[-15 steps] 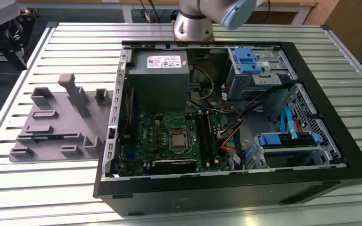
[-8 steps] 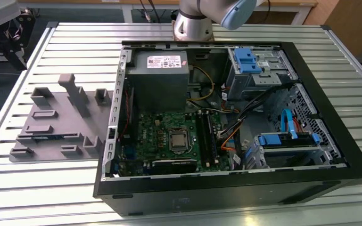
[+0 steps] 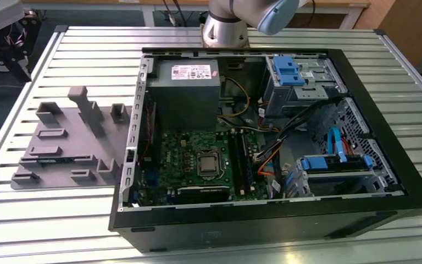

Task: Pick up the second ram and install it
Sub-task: 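Pick up the second ram and move it above second insertion slot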

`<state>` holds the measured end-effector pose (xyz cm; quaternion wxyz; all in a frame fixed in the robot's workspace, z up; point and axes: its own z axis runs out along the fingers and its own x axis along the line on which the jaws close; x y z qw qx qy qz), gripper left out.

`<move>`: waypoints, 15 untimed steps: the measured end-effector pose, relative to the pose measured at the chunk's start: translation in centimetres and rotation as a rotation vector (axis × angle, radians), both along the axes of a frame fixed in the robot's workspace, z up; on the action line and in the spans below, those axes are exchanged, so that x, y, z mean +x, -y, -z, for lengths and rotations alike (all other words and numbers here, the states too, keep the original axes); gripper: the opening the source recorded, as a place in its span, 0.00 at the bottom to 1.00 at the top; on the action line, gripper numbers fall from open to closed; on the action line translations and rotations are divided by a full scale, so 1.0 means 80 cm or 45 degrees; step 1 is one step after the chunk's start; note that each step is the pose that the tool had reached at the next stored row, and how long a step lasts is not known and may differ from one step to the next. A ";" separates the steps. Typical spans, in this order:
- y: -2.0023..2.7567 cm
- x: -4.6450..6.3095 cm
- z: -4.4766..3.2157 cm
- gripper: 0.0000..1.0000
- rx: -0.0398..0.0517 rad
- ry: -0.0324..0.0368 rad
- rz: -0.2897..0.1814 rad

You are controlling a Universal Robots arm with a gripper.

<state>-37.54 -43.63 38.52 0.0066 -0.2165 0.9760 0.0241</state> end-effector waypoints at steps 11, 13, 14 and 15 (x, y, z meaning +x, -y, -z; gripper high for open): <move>0.0000 0.000 0.0000 0.11 0.000 0.0000 -0.014; 0.0000 0.000 0.0000 0.11 0.000 0.0000 -0.017; 0.0000 0.000 0.0000 0.11 0.000 0.0000 -0.018; 0.0000 0.000 0.0000 0.11 0.000 0.0000 -0.019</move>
